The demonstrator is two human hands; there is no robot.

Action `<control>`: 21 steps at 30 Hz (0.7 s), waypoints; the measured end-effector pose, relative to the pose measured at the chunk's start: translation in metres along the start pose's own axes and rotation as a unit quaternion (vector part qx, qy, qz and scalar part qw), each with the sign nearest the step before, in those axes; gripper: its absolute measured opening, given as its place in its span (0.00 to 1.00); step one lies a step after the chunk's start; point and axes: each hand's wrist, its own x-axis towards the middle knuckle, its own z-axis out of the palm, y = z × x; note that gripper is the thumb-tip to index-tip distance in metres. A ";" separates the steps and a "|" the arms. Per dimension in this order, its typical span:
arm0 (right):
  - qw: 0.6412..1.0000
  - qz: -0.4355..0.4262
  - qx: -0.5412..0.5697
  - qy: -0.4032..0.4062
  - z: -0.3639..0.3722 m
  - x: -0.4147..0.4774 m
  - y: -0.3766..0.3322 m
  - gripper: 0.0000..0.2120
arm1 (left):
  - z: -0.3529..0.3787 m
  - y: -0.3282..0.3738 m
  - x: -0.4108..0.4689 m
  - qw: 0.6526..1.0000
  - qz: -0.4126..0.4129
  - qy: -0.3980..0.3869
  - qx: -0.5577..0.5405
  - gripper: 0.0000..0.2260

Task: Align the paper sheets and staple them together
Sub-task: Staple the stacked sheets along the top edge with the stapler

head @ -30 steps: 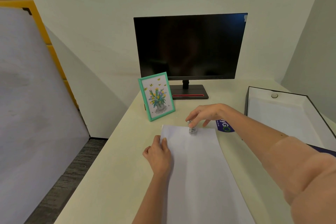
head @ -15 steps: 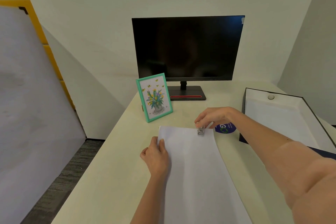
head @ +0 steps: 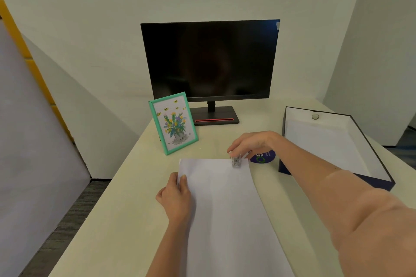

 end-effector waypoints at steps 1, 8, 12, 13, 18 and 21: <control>1.000 0.002 -0.006 -0.002 0.001 0.001 -0.001 0.26 | 0.000 0.000 0.000 1.000 -0.002 -0.001 -0.002 0.16; 1.000 0.019 -0.010 0.007 -0.003 0.000 0.002 0.26 | 0.000 -0.002 0.002 1.000 0.000 -0.007 0.002 0.16; 1.000 0.014 -0.006 0.005 -0.005 -0.002 0.004 0.26 | 0.000 -0.001 0.000 1.000 0.000 -0.005 0.007 0.16; 1.000 0.013 -0.006 0.007 -0.004 -0.003 0.004 0.26 | -0.001 -0.001 0.000 1.000 0.002 -0.004 0.010 0.16; 1.000 0.006 -0.002 0.009 -0.004 -0.005 0.006 0.26 | -0.002 0.002 -0.001 1.000 0.005 -0.002 0.014 0.15; 1.000 0.002 -0.001 0.010 -0.004 -0.006 0.006 0.25 | -0.003 0.002 -0.001 1.000 0.004 0.000 0.011 0.13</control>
